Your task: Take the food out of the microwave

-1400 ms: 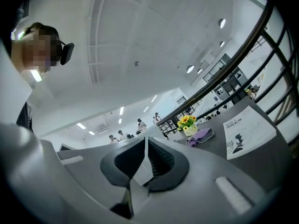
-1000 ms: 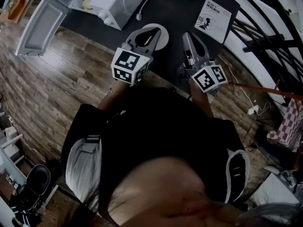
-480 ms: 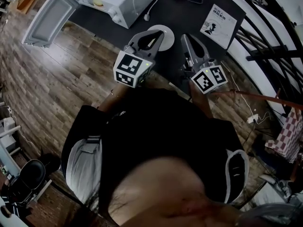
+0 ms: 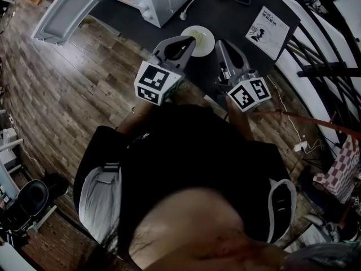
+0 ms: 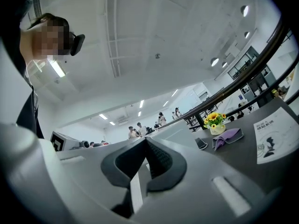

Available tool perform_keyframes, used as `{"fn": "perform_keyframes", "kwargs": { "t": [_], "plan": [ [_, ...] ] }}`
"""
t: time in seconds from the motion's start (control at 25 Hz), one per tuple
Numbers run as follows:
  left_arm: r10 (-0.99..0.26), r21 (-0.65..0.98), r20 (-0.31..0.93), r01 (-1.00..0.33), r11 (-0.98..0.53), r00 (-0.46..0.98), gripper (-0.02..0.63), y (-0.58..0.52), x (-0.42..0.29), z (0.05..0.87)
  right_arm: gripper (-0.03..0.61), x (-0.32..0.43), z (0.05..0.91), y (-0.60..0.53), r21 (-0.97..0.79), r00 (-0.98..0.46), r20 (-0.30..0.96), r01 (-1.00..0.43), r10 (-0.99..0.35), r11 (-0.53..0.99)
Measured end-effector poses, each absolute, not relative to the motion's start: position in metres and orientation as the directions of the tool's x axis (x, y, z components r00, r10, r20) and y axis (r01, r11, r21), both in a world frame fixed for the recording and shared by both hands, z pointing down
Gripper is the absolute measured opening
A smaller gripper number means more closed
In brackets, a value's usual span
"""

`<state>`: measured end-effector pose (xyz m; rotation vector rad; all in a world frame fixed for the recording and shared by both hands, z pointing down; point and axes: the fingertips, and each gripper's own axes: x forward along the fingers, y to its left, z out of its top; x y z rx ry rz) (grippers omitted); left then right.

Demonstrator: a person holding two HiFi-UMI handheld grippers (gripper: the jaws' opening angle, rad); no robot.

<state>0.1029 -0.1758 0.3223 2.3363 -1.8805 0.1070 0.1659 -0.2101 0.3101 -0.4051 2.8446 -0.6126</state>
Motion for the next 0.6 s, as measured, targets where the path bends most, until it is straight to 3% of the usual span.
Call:
{"fn": "perform_keyframes", "kwargs": {
  "t": [0.6],
  "plan": [
    [-0.993,0.074,0.107,-0.997,-0.032,0.040,0.008,-0.125,0.068,0.316,0.000,0.123,0.310,-0.176,-0.440,-0.979,-0.152,-0.055,-0.135,0.896]
  ]
}}
